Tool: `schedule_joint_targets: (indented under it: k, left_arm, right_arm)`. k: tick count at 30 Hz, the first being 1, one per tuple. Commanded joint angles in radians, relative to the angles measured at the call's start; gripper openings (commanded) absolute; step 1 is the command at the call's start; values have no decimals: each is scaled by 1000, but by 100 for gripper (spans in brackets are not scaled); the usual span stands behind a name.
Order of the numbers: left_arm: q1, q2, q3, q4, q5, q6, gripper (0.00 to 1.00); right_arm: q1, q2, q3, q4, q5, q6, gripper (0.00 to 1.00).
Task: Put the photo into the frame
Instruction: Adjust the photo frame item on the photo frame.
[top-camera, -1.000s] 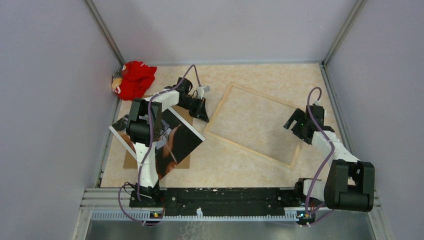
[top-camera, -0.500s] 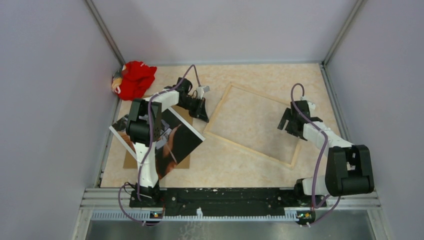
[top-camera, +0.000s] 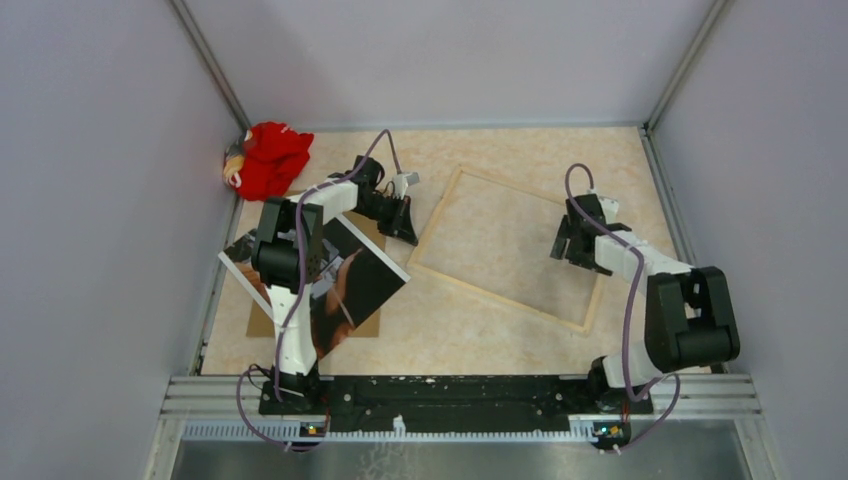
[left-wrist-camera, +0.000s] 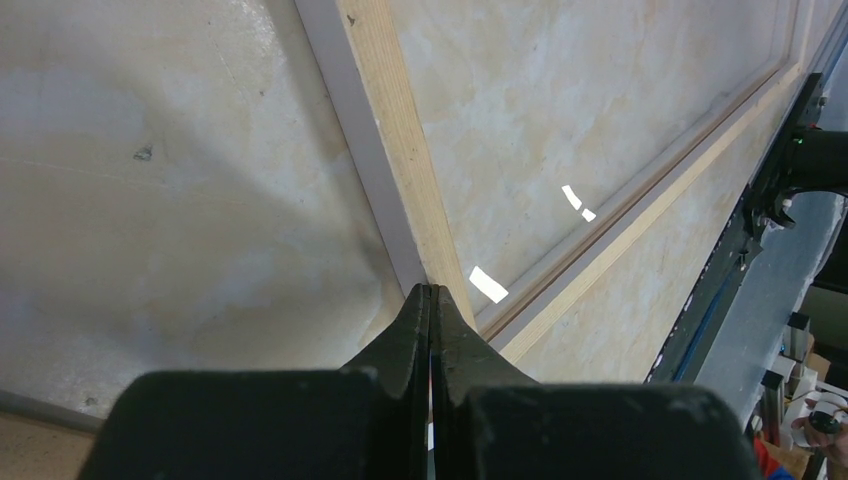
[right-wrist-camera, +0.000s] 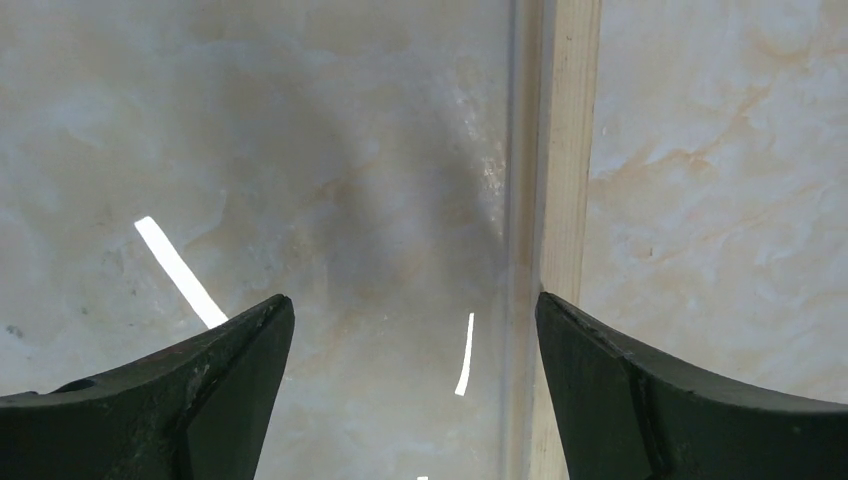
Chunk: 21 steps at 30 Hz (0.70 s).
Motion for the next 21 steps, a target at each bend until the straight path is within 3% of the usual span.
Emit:
schedule_joint_targets:
  k: [1, 10, 15, 21]
  left_arm:
    - [-12, -40, -15, -1, 35, 18, 0]
    - [-12, -48, -26, -7, 30, 27, 0]
    - [-12, -56, -30, -9, 31, 27, 0]
    - [-12, -56, -31, -10, 34, 29, 0]
  right_arm:
    - [73, 71, 55, 23, -23, 17, 90]
    - [74, 11, 128, 25, -94, 10, 95]
    - [12, -3, 148, 40, -224, -3, 99]
    - [-49, 1, 149, 42, -276, -21, 99]
